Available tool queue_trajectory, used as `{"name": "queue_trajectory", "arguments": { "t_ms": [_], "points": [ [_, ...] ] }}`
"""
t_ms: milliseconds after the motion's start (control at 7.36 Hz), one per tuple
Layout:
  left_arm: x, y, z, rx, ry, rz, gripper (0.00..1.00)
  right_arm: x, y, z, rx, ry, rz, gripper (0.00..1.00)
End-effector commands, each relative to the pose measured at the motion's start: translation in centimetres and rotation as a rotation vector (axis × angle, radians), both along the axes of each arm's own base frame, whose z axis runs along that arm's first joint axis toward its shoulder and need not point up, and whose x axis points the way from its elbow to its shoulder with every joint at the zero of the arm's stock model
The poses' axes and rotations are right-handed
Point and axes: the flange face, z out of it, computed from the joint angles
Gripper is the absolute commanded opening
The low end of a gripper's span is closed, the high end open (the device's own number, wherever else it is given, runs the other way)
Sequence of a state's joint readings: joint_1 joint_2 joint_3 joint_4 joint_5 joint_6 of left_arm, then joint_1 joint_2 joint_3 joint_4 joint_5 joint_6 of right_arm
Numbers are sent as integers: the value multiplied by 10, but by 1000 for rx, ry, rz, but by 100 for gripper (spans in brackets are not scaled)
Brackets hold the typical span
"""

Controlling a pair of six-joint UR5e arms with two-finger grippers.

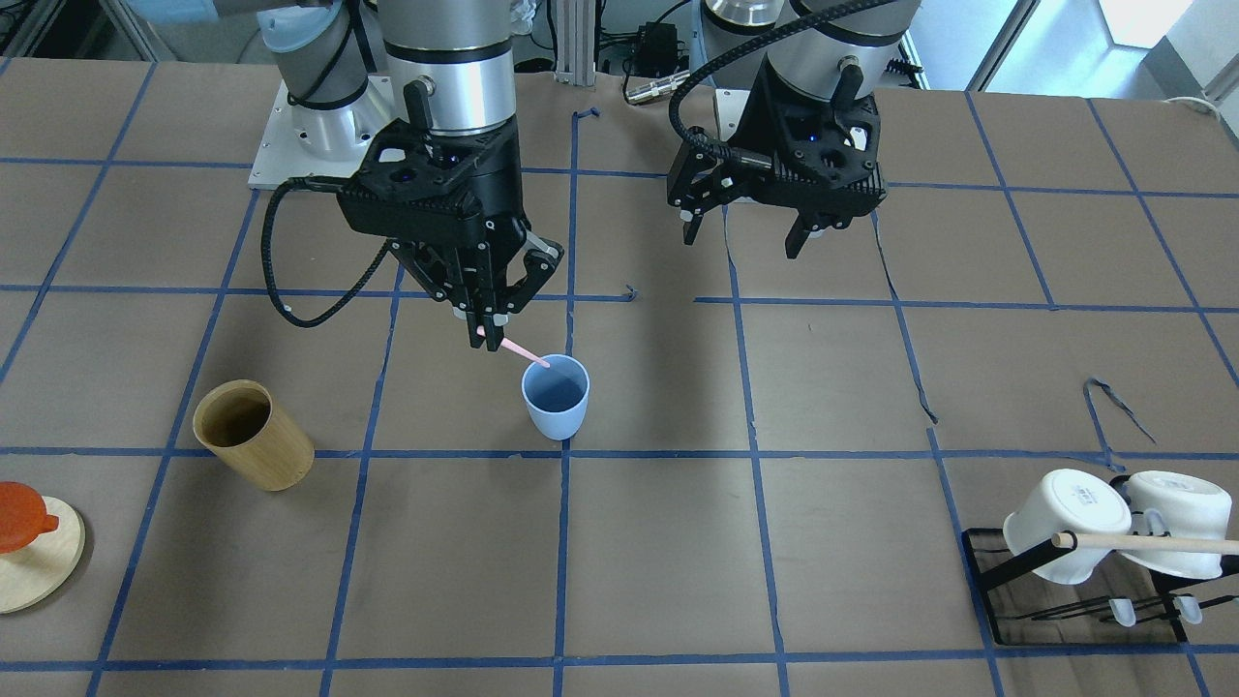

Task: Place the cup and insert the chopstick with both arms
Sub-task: 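Move the chopstick over the blue cup and lower it in with the right gripper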

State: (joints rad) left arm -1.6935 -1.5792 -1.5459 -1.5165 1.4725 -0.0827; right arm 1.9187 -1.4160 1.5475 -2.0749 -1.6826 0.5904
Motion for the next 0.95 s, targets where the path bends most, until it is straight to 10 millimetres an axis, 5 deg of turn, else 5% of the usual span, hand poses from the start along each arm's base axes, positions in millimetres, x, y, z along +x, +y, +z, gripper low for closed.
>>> {"name": "queue_trajectory", "arguments": {
  "t_ms": [0, 816],
  "points": [
    [11, -1, 3, -19, -5, 16, 100, 10, 10, -22, 24, 1, -16, 0],
    [27, -8, 6, -41, -3, 47, 100, 16, 12, -57, 24, -5, -23, 0]
  ]
}}
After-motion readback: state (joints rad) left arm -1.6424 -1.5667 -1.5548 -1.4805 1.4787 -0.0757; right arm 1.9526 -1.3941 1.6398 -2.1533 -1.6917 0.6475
